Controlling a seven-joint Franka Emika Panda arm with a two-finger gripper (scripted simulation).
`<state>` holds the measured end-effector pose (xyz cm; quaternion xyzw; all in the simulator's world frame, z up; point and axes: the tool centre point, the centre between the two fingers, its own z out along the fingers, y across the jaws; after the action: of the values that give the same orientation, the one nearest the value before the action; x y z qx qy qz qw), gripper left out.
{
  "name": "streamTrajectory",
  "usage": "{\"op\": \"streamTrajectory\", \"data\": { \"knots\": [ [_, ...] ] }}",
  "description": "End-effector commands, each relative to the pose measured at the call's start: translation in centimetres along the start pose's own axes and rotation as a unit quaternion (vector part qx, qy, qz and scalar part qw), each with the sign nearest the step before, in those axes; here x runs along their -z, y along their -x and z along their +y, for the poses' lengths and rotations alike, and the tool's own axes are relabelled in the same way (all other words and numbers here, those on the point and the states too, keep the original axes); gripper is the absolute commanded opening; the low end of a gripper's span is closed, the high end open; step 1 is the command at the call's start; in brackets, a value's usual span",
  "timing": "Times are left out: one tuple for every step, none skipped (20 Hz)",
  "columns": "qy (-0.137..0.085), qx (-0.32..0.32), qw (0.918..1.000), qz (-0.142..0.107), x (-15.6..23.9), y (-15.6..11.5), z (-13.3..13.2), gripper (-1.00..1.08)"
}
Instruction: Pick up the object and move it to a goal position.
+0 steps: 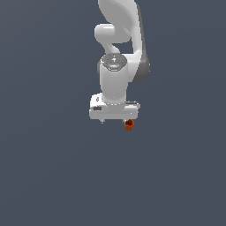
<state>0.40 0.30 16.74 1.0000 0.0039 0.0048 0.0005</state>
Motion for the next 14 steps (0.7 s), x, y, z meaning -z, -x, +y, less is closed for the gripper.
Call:
{"op": "streamTrajectory", "data": {
  "knots": [
    [0.000, 0.000, 1.0000, 0.000, 0.0, 0.0, 0.0, 1.00],
    [0.000, 0.000, 1.0000, 0.000, 0.0, 0.0, 0.0, 1.00],
    [0.000, -0.002, 1.0000, 0.001, 0.0, -0.1, 0.2, 1.00],
    [0.001, -0.004, 1.0000, 0.002, 0.0, -0.2, 0.4, 1.00],
    [0.002, -0.008, 1.0000, 0.003, 0.0, -0.4, 0.7, 1.00],
    [0.003, -0.012, 0.9999, 0.005, 0.0, -0.6, 1.1, 1.00],
    [0.004, -0.016, 0.9998, 0.007, 0.0, -0.8, 1.5, 1.00],
    [0.004, -0.019, 0.9998, 0.008, 0.0, -0.9, 1.8, 1.00],
    [0.005, -0.021, 0.9997, 0.009, 0.0, -1.0, 2.0, 1.00],
    [0.005, -0.021, 0.9997, 0.009, 0.0, -1.0, 2.1, 1.00],
    [0.005, -0.021, 0.9997, 0.009, 0.0, -1.0, 2.1, 1.00],
    [0.005, -0.021, 0.9997, 0.009, 0.0, -1.0, 2.0, 1.00],
    [0.005, -0.021, 0.9997, 0.009, 0.0, -1.0, 1.9, 1.00],
    [0.005, -0.022, 0.9997, 0.009, 0.0, -1.0, 1.9, 1.00]
  ]
}}
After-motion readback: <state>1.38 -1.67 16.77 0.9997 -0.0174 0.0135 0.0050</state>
